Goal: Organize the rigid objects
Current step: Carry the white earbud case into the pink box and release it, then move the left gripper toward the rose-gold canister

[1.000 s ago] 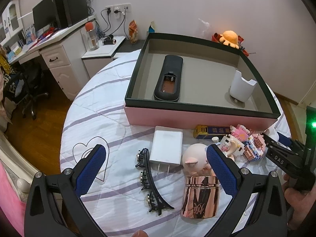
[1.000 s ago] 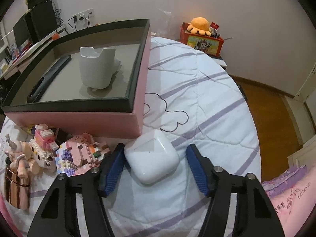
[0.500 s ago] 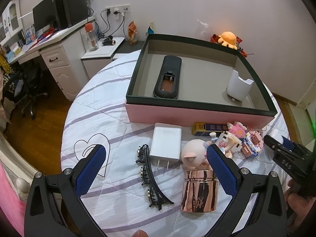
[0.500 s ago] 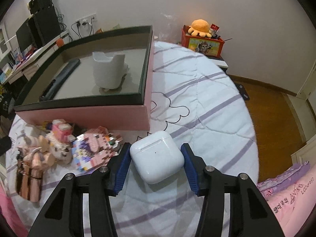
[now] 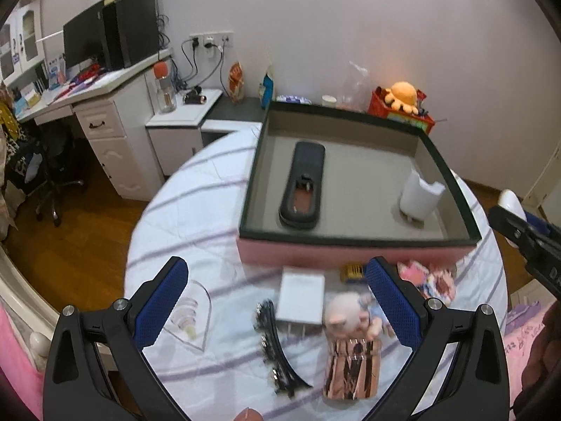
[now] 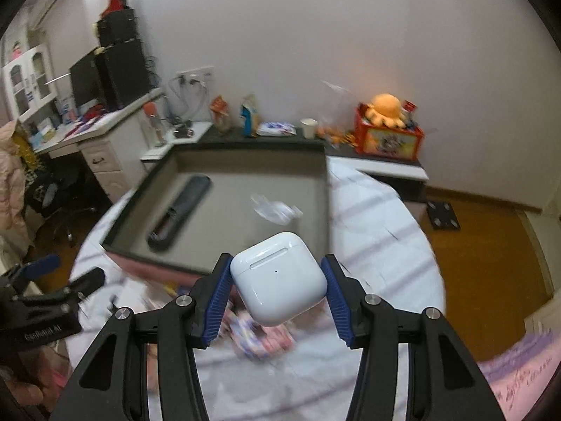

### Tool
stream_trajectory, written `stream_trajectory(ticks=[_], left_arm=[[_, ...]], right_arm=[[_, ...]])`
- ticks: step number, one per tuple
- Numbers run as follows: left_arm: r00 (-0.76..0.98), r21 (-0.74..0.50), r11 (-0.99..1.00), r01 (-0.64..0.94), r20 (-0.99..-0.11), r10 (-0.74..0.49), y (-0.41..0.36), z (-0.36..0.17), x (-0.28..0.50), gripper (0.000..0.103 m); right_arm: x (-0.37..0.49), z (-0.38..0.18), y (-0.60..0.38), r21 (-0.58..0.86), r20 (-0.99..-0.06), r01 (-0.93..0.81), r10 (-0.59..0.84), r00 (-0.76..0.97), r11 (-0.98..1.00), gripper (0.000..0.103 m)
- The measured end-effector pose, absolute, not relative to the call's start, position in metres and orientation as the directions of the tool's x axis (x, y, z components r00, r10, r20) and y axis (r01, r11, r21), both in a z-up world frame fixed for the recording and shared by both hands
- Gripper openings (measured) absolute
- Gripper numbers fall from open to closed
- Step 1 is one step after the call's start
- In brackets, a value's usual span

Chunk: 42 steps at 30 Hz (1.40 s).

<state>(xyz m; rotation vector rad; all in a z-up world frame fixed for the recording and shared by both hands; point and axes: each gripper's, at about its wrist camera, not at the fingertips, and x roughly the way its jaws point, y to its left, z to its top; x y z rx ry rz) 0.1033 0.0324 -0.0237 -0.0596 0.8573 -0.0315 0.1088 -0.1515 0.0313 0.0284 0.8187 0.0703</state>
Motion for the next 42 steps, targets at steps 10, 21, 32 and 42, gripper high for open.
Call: stream_trajectory(ticks=[10,21,32,42], left_arm=[[0.649,-0.063,0.997,-0.040,-0.761,-0.023,0.048,-0.031,0.131,0.103],[0.611,-0.066,0.995,-0.080,-0.792,-0.003,0.056,-0.054,0.161,0.103],[0.608,-0.061,0.995,-0.075,-0.794,-0.002,0.050,-0.054,0.158,0.103],[0.647,-0.067,0.996,-0.061,-0.762,-0.012,0.050,-0.033,0.127,0.103]], right_arm=[[0.191,0.008,-0.097,0.097,-0.761,-0.164,0.179,0.623,0.982,0.052],[0.234,-0.047,-0.085,0.100,-0.835,-0.177,0.179,0.520,0.979,0.053],[0.231,-0.041,-0.086,0.104,-0.821,-0.184,0.188,0.540,0.977,0.079],[0.187,0.011,-0.105,0.146,-0.729,-0.162,0.216,0.650,0.976,0.081]])
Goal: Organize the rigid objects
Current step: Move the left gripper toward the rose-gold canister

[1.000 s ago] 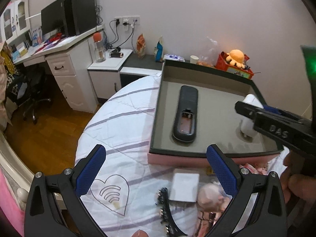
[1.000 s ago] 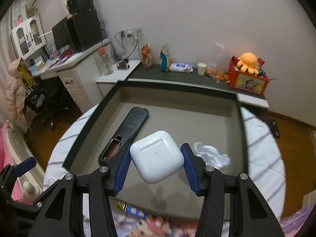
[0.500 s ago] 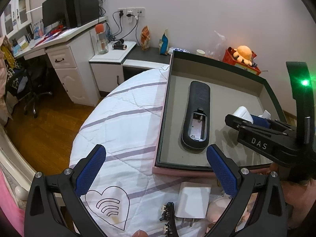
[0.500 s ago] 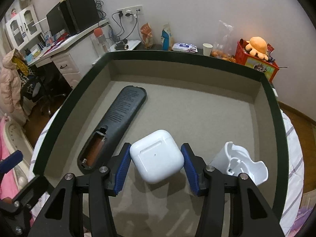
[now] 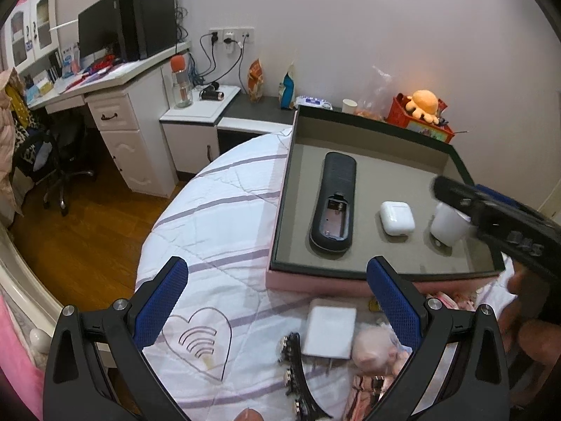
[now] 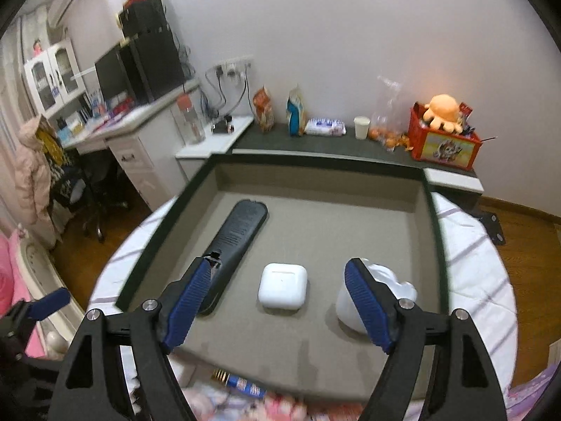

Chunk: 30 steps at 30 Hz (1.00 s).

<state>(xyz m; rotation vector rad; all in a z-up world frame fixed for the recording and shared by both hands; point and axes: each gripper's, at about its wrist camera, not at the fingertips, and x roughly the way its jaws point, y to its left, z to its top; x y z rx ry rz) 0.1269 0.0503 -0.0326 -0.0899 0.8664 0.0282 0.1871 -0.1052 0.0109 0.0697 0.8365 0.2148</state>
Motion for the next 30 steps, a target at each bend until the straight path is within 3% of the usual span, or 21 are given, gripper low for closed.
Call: stream_trajectory(ticks=[6,18,30], left_arm=[[0.652,-0.080,0.996,-0.031,-0.757,-0.040,0.047,-0.030,0.103,0.103],[0.604,-0.071,0.997,0.038,-0.793,-0.080,0.026,-0.045,0.061,0.103],[0.598,-0.053,0.995,0.087,-0.796,-0.095,0.006,-0.049,0.034,0.103]], right_arm=[[0.125,0.030,-0.135,0.159,-0.695,-0.104,0.186,0.694,0.982,0.082],[0.047,-0.011,-0.192,0.233,-0.766,0.094,0.123,0.631,0.968,0.082],[0.024,-0.005,-0.182,0.241,-0.742,0.052,0.150,0.653,0.969,0.082]])
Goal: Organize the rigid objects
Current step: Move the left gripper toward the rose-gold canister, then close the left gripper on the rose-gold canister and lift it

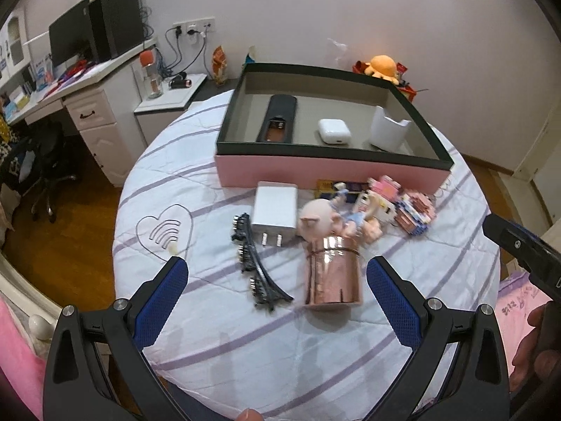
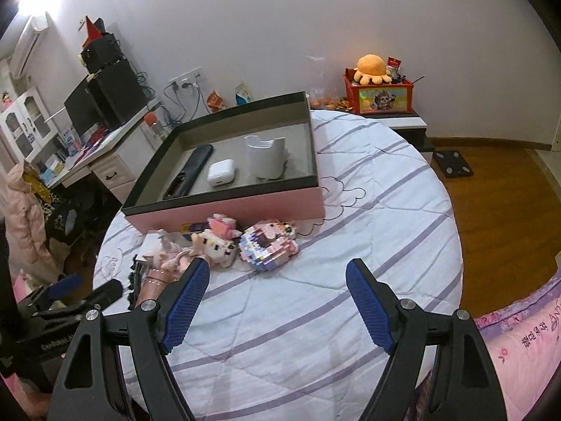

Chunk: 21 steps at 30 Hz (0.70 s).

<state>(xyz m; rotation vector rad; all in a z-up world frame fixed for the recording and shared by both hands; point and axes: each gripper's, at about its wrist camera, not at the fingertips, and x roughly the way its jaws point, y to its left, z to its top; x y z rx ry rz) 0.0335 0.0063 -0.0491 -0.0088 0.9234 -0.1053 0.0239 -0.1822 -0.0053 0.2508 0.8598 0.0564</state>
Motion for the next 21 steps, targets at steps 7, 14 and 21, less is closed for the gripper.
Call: stream_trajectory(ticks=[7,14,21], left_arm=[[0.549,-0.063,0.991,0.115,-0.828,-0.116,-0.010,-0.069,0.039,0.103],[0.508,-0.060,0.988,0.143,-0.852,-0.125,-0.027,-0.086,0.054,0.103],[0.500,-0.008,0.987,0.162,-0.861,-0.090,-0.037,-0.103,0.061,0.091]], right_arm=[[0.016,-0.007,-0.186,0.244,-0.741,0.053,0.151,0.655,0.968,0.082],[0.017,-0.012,-0.199,0.257,-0.745,0.075,0.148,0.650,0.964,0.082],[0.021,-0.019,-0.207,0.264,-0.755,0.094,0.145,0.640,0.960,0.082]])
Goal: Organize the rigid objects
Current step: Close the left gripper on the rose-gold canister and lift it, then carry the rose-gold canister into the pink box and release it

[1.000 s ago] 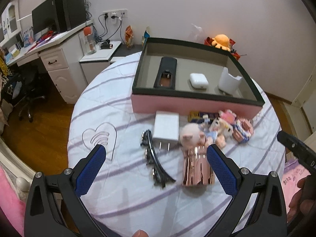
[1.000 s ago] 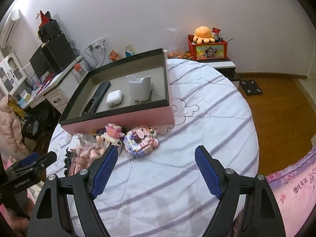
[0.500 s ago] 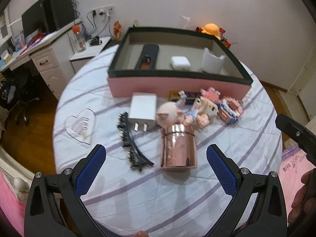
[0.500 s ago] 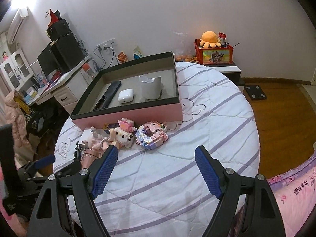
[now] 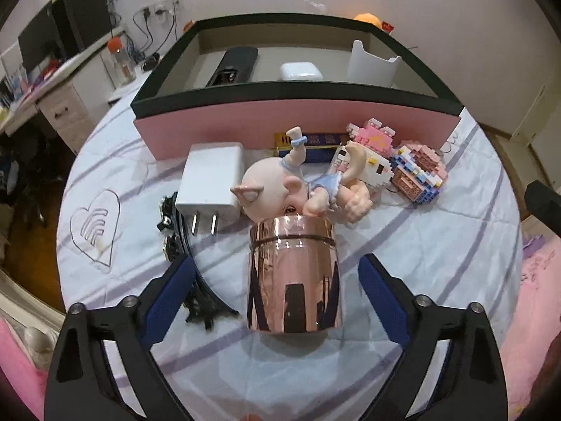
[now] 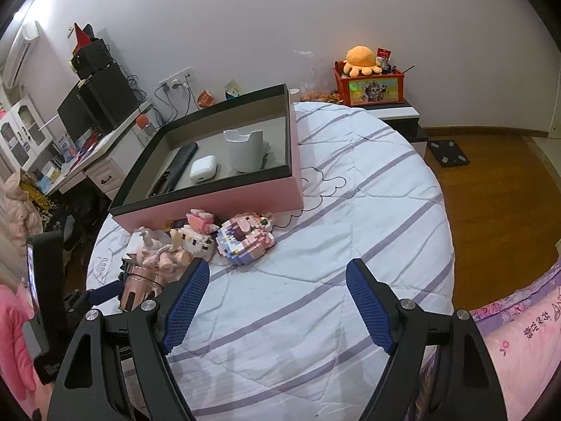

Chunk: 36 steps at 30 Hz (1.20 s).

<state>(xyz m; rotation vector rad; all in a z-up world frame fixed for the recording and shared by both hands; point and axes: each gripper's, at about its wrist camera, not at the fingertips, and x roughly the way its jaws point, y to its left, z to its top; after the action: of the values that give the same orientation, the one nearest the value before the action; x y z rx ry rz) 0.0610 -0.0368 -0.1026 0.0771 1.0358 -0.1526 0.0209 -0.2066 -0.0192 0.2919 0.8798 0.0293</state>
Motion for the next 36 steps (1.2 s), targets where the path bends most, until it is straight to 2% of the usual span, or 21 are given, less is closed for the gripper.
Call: stream_trajectory(ticks=[2,3,4,7,14,23,30,36], left_arm=[[0.500,-0.026,0.985,0.168,-0.860,-0.108,-0.036,-0.102,0.062,0.066],[0.464,-0.072,0.981,0.180,-0.873,-0.149,-0.034,-0.106,0.065,0.049],[0.453,-0.079,0.980,0.184,-0.878,-0.156,-0.033,-0.109,0.066,0.047],[0.467,-0.064,0.978,0.197,-0.872,-0.151,-0.035,-0.107,0.062,0.047],[0.455,-0.125,0.972,0.198,-0.867,-0.204,-0.024,-0.099,0.056,0.047],[0.519,-0.149,0.963,0.223,-0.819,-0.246,-0.021,-0.049,0.049,0.047],[0.607,-0.133,0.970,0.203,-0.760,-0.232,-0.013,-0.005,0.093,0.047],[0.608,-0.131,0.969,0.208,-0.759,-0.233,-0.021,-0.005,0.160,0.047]], right_arm=[[0.021,-0.020,-0.208,0.265,-0.757,0.099,0.144,0.637,0.959,0.082],[0.022,-0.021,-0.208,0.266,-0.758,0.102,0.143,0.637,0.958,0.082],[0.022,-0.021,-0.209,0.268,-0.759,0.106,0.143,0.636,0.957,0.082],[0.022,-0.021,-0.209,0.269,-0.758,0.106,0.142,0.636,0.957,0.082],[0.019,-0.019,-0.207,0.265,-0.753,0.103,0.139,0.643,0.959,0.082],[0.019,-0.013,-0.207,0.271,-0.742,0.107,0.137,0.656,0.957,0.082],[0.043,0.000,-0.204,0.254,-0.722,0.087,0.129,0.680,0.963,0.082],[0.068,0.005,-0.207,0.247,-0.715,0.093,0.116,0.690,0.965,0.082]])
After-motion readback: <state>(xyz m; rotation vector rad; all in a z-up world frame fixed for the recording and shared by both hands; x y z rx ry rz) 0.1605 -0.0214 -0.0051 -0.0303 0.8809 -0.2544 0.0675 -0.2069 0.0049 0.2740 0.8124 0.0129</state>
